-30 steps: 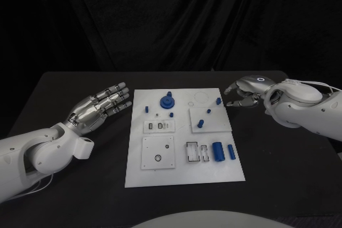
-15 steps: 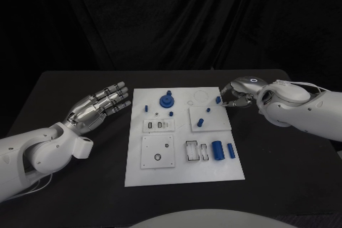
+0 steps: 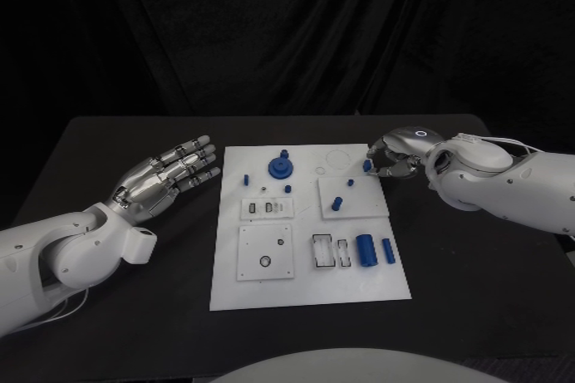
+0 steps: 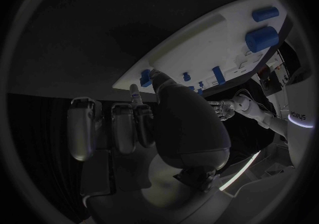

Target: Assemble the parts on the task board

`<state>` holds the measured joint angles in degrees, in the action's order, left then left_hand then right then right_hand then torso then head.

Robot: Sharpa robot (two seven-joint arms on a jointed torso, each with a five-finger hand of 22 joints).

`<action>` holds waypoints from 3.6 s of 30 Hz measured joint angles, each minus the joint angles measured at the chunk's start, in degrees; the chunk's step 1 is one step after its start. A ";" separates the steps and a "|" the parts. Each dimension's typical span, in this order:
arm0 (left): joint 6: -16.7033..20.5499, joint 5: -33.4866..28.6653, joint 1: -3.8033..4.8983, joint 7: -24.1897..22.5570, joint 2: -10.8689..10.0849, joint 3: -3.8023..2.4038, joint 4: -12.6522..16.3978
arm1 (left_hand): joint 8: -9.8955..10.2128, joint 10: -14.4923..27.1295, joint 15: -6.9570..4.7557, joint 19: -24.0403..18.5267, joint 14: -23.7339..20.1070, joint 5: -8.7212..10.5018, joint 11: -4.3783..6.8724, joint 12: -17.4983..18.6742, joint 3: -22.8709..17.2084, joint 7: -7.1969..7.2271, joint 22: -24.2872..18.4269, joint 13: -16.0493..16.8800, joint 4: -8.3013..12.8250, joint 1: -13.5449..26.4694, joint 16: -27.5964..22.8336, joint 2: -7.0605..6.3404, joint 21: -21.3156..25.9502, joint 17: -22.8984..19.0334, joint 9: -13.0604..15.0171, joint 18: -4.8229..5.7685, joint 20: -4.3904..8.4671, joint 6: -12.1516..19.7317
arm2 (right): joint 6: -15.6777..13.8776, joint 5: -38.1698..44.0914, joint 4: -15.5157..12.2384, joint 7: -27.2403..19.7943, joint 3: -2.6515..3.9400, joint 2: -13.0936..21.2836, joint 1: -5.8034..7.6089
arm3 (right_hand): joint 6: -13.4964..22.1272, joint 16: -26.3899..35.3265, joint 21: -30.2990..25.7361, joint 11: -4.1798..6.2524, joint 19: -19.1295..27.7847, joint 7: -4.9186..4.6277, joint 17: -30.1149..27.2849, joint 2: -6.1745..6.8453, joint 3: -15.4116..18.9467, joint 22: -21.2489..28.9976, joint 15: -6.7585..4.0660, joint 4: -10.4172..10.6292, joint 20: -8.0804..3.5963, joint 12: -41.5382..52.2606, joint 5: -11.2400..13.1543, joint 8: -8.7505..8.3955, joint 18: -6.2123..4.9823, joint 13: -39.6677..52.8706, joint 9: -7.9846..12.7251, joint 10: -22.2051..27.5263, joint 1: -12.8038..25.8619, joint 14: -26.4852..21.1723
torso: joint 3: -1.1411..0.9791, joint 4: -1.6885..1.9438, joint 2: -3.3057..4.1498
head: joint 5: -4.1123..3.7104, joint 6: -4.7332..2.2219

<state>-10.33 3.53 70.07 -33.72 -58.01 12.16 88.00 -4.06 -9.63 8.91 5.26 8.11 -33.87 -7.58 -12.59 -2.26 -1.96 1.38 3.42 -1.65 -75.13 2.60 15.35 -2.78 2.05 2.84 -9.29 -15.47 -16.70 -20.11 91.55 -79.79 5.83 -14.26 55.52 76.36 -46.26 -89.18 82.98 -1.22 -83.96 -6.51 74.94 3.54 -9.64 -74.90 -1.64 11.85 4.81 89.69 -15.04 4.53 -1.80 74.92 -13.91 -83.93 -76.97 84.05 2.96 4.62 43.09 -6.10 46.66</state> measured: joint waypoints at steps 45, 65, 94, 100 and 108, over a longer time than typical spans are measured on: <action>-0.59 0.00 -0.60 0.68 0.11 0.00 -0.52 | 0.00 0.22 0.00 0.00 0.00 0.00 -0.20 0.00 0.01 0.00 0.00 0.00 0.00 0.22 0.00 0.22 0.00 -0.01 0.00 0.00 0.00 0.00 | -1.57 -0.41 1.75 -1.09 0.04 -2.10 -0.09 | -7.58 0.46 -0.22 0.41 0.00 1.25 -0.02 -0.31 -0.39 -0.03 -0.58 -2.16 -0.41 0.00 -6.97 7.46 0.00 -0.01 -9.85 -0.01 -3.67 -0.17 | 0.04 0.08 -0.02 | 0.24 0.54; -0.59 0.01 -0.70 0.71 -0.15 0.00 -0.26 | 0.00 0.22 0.00 0.00 0.00 0.00 -0.19 0.00 -0.15 0.00 0.00 0.00 0.16 0.22 0.00 0.22 0.00 -0.01 0.00 0.00 0.00 0.00 | -9.17 -0.44 -14.64 -1.70 0.35 -0.90 2.47 | -8.29 -0.48 1.82 0.61 0.00 0.73 -0.03 -0.12 -0.97 -0.01 -0.82 -1.90 -0.82 0.00 -11.36 9.17 0.00 -0.02 -10.18 -0.21 -3.79 0.01 | 0.02 0.07 -0.03 | 0.56 0.68; -0.60 0.01 -0.71 0.94 0.92 0.00 -0.68 | 0.00 0.22 0.00 0.00 0.00 0.00 -0.19 0.01 -0.15 0.00 0.00 0.00 0.15 0.22 0.00 0.22 0.00 -0.02 0.00 0.00 0.00 0.00 | -1.46 2.86 -13.29 6.07 0.27 -12.59 -1.07 | -8.50 -0.48 1.82 0.19 0.00 0.52 -0.03 0.94 -1.76 0.00 -0.81 -2.37 -0.82 0.00 -13.82 8.74 0.00 -0.02 -10.18 -0.19 -3.77 0.01 | 0.03 0.01 -0.01 | 0.95 1.31; -0.62 0.01 -0.71 1.02 1.00 0.00 -0.75 | 0.00 0.22 0.00 0.00 0.00 0.00 -0.19 -0.23 -0.15 0.00 0.00 0.00 0.15 0.45 0.00 -0.01 0.00 -0.02 0.00 0.00 0.00 0.00 | -0.54 3.30 -12.87 7.03 0.27 -13.35 -1.21 | -8.50 -0.48 1.82 0.19 0.00 0.52 -0.03 1.25 -1.76 -0.01 -0.81 -2.37 -0.81 0.00 -14.04 8.65 0.00 -0.02 -10.18 -0.19 -3.47 0.01 | 0.04 0.01 0.00 | 0.92 1.35; -0.64 0.01 -0.73 1.08 1.08 0.00 -0.86 | 0.00 0.22 0.00 0.00 0.00 0.00 -0.19 -0.23 -0.15 0.00 0.00 0.00 0.15 0.45 0.00 -0.01 0.00 -0.02 0.00 0.00 0.00 0.00 | 0.38 3.56 -12.16 7.86 0.27 -14.13 -1.42 | -8.49 -0.47 1.82 -0.01 0.01 0.52 -0.03 1.32 -1.75 -0.04 -0.81 -2.37 -0.81 0.00 -14.04 8.44 0.00 -0.02 -10.20 0.01 -3.39 0.00 | 0.05 0.00 0.01 | 0.88 1.35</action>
<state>-10.97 3.54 69.34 -32.64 -56.93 12.15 87.15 -4.05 -9.41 8.90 5.26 8.10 -33.87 -7.78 -12.82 -2.41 -1.95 1.38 3.42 -1.50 -74.69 2.60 15.34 -2.78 2.03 2.84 -9.30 -15.47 -16.70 -19.73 95.10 -91.96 13.69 -13.99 41.39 74.94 -54.75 -89.65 84.80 -1.23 -83.95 -5.99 74.91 4.86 -11.39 -74.94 -2.45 9.48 4.00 89.69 -29.07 12.97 -1.80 74.90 -24.11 -83.92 -80.36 84.06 3.02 4.62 43.10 -5.22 48.01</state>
